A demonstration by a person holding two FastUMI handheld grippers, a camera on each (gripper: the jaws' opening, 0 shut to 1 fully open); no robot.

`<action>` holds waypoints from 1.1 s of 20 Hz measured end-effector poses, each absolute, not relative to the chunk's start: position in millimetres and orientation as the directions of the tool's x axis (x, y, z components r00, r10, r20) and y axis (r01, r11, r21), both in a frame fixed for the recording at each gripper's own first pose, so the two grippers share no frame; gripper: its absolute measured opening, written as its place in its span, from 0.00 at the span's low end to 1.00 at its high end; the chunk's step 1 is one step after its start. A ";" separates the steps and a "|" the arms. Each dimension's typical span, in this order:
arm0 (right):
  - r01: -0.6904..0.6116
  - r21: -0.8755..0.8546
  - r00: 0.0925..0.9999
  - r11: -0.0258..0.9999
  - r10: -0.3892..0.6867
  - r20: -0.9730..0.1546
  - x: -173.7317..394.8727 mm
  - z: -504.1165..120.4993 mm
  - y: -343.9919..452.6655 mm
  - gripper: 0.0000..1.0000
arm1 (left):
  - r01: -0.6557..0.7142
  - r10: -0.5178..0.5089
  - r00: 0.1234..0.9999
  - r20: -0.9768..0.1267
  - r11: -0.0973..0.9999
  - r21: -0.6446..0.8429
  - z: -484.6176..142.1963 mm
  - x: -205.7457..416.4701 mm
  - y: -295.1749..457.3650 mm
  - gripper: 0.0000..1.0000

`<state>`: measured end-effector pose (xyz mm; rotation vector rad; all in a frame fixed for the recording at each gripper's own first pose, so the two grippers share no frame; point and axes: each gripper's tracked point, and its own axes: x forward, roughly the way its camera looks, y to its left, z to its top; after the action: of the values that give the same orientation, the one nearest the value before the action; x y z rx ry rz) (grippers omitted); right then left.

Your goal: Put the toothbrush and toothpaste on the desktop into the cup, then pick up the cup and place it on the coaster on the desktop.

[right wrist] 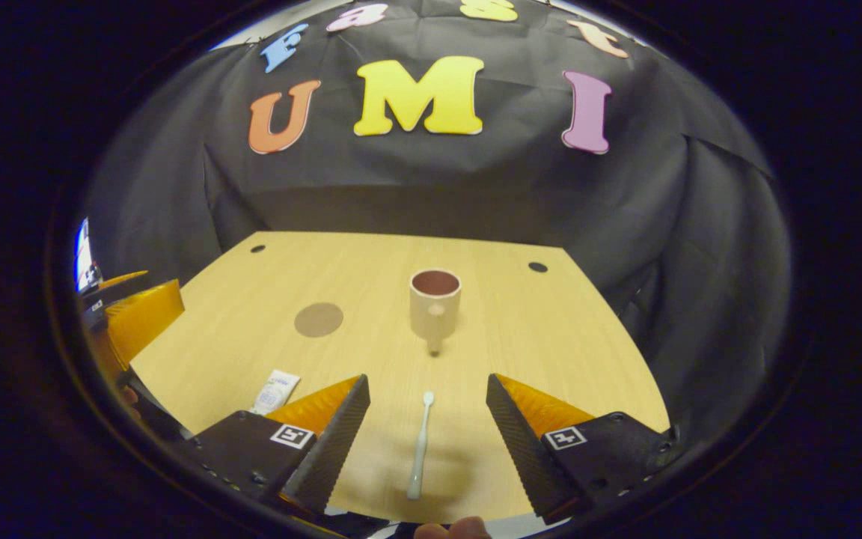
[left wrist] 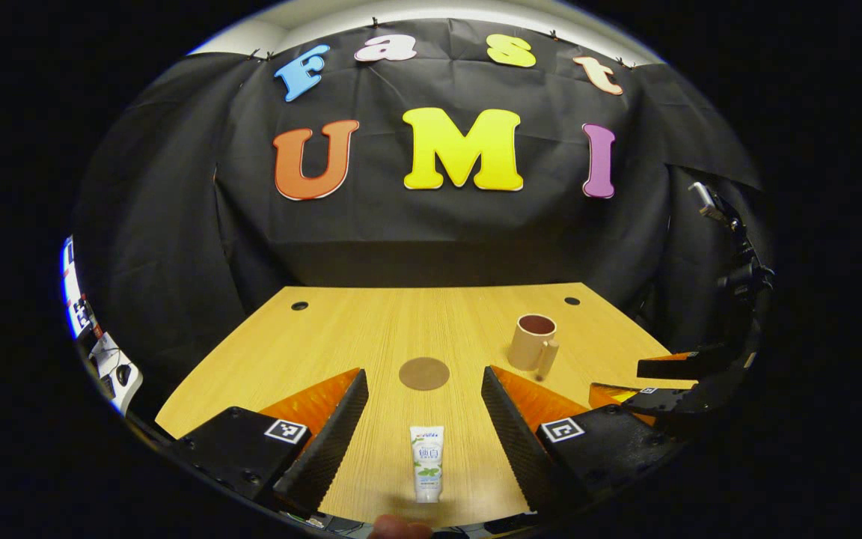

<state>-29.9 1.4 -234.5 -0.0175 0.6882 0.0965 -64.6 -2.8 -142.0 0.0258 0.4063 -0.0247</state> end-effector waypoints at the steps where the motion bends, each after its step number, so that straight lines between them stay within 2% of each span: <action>1: -0.091 0.014 0.743 0.996 0.077 -0.665 -30.2 -245.6 1.2 0.96 | 0.029 -0.020 0.910 -0.413 0.999 0.016 -146.7 -66.6 -2.6 0.98; 7: -0.081 0.001 0.604 0.997 0.050 -0.796 -28.3 -301.4 1.0 0.96 | 0.014 -0.002 0.895 -0.446 1.000 0.023 -155.1 -71.0 6.2 0.97; 15: -0.095 -0.021 0.538 0.995 0.034 -0.842 -10.5 -339.1 4.3 0.99 | -0.021 0.030 0.881 -0.473 0.999 0.026 -163.1 -68.1 23.2 0.97; 17: -0.098 -0.019 0.525 0.995 0.035 -0.851 -9.4 -346.3 6.3 0.96 | -0.023 0.034 0.877 -0.479 0.999 0.028 -164.4 -68.2 24.9 0.97; 18: -0.099 -0.019 0.518 0.995 0.035 -0.855 -9.8 -350.6 7.2 0.90 | -0.024 0.035 0.876 -0.482 0.999 0.029 -164.4 -68.4 25.7 0.97; 19: -0.101 -0.016 0.511 0.995 0.038 -0.859 -10.5 -352.9 8.2 0.78 | -0.025 0.037 0.874 -0.485 0.999 0.031 -165.2 -68.0 26.0 0.97; 20: -0.102 -0.010 0.503 0.995 0.043 -0.863 -11.3 -355.9 9.8 0.73 | -0.025 0.037 0.873 -0.487 0.999 0.031 -165.4 -68.5 26.3 0.97; 21: -0.101 -0.004 0.496 0.995 0.047 -0.867 -11.8 -358.5 10.6 0.60 | -0.024 0.037 0.872 -0.489 0.999 0.032 -166.3 -68.6 26.9 0.97; 22: -0.098 -0.001 0.492 0.995 0.047 -0.869 -12.2 -361.4 10.7 0.61 | -0.023 0.036 0.870 -0.491 0.999 0.034 -166.3 -68.7 27.3 0.97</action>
<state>-12.2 10.7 -361.4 -0.0525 1.0531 0.0882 -68.7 27.3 -166.3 0.0269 0.5140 0.0310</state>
